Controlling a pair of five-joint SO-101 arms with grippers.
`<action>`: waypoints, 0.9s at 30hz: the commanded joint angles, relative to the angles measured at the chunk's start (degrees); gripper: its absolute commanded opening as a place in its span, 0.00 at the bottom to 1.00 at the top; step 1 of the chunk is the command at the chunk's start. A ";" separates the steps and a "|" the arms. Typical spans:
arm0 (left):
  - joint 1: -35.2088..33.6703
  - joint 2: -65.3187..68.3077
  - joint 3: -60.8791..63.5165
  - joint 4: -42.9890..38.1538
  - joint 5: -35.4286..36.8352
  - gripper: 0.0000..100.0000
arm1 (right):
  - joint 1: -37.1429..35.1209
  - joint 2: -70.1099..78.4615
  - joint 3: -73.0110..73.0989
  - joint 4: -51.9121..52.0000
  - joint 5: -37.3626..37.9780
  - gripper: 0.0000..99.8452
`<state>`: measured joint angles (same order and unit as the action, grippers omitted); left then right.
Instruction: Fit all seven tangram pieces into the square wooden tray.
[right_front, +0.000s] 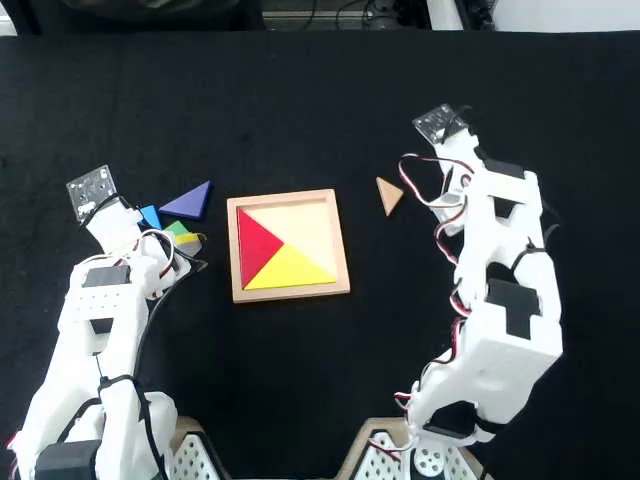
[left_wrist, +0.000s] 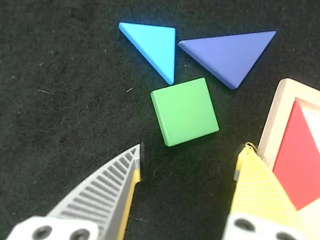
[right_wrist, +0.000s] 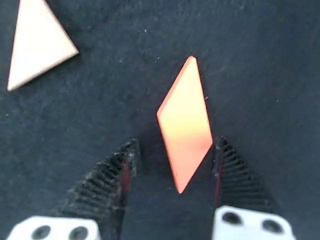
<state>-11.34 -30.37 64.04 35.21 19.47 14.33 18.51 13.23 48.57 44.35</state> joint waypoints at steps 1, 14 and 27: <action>0.40 -0.88 -0.31 -0.88 0.35 0.31 | -0.62 -2.07 -2.86 -1.05 4.66 0.24; 0.57 -0.88 -0.31 -0.88 0.35 0.31 | -1.05 4.18 -2.24 -5.63 14.77 0.17; 0.75 -0.88 -0.40 -0.88 0.26 0.31 | -1.76 3.91 1.80 -4.75 24.53 0.07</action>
<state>-11.34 -30.37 64.04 35.21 19.47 13.80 22.64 13.41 43.21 66.42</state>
